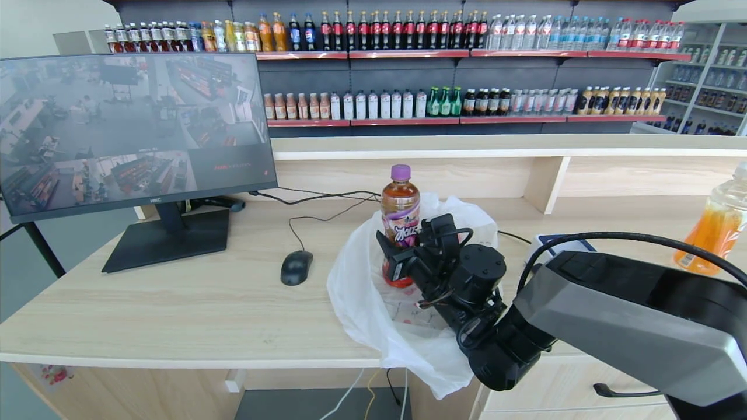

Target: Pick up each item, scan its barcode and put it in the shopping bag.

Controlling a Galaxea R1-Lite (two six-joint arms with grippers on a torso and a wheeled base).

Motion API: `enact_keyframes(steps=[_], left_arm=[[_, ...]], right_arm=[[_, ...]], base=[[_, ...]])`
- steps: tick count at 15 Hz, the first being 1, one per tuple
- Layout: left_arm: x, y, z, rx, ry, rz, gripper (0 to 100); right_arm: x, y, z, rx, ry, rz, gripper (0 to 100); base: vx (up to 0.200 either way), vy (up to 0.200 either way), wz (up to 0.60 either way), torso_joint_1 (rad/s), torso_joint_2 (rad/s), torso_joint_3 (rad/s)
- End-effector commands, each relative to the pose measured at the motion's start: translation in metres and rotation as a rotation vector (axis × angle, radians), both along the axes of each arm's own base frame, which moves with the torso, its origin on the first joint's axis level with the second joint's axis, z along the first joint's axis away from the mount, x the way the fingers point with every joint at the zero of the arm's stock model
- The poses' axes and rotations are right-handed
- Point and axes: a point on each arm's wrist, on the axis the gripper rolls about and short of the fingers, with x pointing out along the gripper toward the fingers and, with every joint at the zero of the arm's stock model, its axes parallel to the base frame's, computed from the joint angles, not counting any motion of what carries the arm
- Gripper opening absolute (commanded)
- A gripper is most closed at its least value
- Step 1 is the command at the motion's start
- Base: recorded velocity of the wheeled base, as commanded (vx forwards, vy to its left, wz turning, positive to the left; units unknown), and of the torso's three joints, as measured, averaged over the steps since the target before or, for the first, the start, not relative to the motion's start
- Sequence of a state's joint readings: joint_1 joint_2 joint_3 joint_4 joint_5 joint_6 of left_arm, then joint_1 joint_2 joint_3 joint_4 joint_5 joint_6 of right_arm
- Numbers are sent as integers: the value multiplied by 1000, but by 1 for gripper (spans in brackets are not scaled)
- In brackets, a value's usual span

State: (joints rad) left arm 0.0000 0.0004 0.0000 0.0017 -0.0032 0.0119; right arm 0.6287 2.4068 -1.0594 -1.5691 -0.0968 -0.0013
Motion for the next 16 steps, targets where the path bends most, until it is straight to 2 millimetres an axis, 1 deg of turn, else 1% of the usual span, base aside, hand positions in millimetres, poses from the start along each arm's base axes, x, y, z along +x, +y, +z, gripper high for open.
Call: enact_keyframes(steps=[1, 2, 7, 10, 12, 16], left_arm=[[0, 0, 0, 0, -1, 0, 100], [0, 0, 0, 0, -1, 0, 100], [0, 0, 0, 0, -1, 0, 100], [0, 0, 0, 0, -1, 0, 100], [0, 0, 0, 0, -1, 0, 100], [0, 0, 0, 0, -1, 0, 100]], right_arm=[[0, 0, 1, 3, -2, 1, 0], [-1, 0, 1, 10, 4, 1, 100], [-5, -3, 10, 20, -2, 2, 100], [-8, -6, 21, 48, -8, 7, 100], [-16, -11, 30, 54, -8, 8, 100], [-38, -27, 59, 67, -27, 10, 100]], base=[[0, 0, 0, 0, 0, 0], [0, 0, 0, 0, 0, 0], [0, 0, 0, 0, 0, 0], [0, 0, 0, 0, 0, 0], [0, 0, 0, 0, 0, 0], [0, 0, 0, 0, 0, 0]])
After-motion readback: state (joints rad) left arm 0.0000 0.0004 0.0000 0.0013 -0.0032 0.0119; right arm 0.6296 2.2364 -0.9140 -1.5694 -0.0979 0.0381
